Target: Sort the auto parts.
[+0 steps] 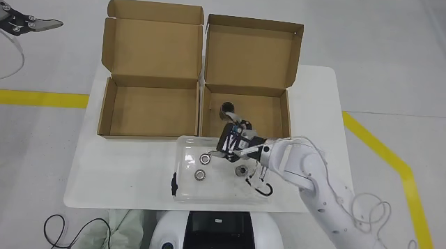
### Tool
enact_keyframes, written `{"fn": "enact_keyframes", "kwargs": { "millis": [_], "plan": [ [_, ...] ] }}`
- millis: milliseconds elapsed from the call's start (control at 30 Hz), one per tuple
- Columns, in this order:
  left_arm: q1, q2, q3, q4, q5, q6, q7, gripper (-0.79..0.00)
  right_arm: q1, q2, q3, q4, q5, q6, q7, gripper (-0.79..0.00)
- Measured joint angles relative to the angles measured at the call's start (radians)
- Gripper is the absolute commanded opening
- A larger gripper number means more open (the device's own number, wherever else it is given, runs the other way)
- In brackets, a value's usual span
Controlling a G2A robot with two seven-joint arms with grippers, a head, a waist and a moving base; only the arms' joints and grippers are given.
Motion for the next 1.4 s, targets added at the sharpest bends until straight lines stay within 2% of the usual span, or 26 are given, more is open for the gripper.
{"fn": "enact_keyframes", "kwargs": {
  "millis": [167,367,467,667,867,1167,1400],
  "plan": [
    [0.0,0.0,0.0,0.0,0.0,0.0,0.0,0.0,-0.065,0.02,0.023,-0.048,-0.051,-0.082,0.012,-0.099],
    [0.0,0.0,0.0,0.0,0.0,0.0,0.0,0.0,-0.159,0.045,0.073,-0.077,-0.095,-0.135,0.003,-0.089],
    [0.0,0.0,0.0,0.0,0.0,0.0,0.0,0.0,-0.195,0.056,0.089,-0.081,-0.124,-0.157,-0.002,-0.179],
    [0.0,0.0,0.0,0.0,0.0,0.0,0.0,0.0,-0.242,0.07,0.093,-0.082,-0.173,-0.164,0.027,-0.099],
    [0.0,0.0,0.0,0.0,0.0,0.0,0.0,0.0,-0.239,0.074,0.064,-0.062,-0.21,-0.15,0.094,-0.086],
    [0.0,0.0,0.0,0.0,0.0,0.0,0.0,0.0,-0.194,0.07,0.011,0.013,-0.21,-0.125,0.164,-0.111],
    [0.0,0.0,0.0,0.0,0.0,0.0,0.0,0.0,-0.166,0.069,-0.013,0.053,-0.199,-0.112,0.182,-0.16]
  ]
}}
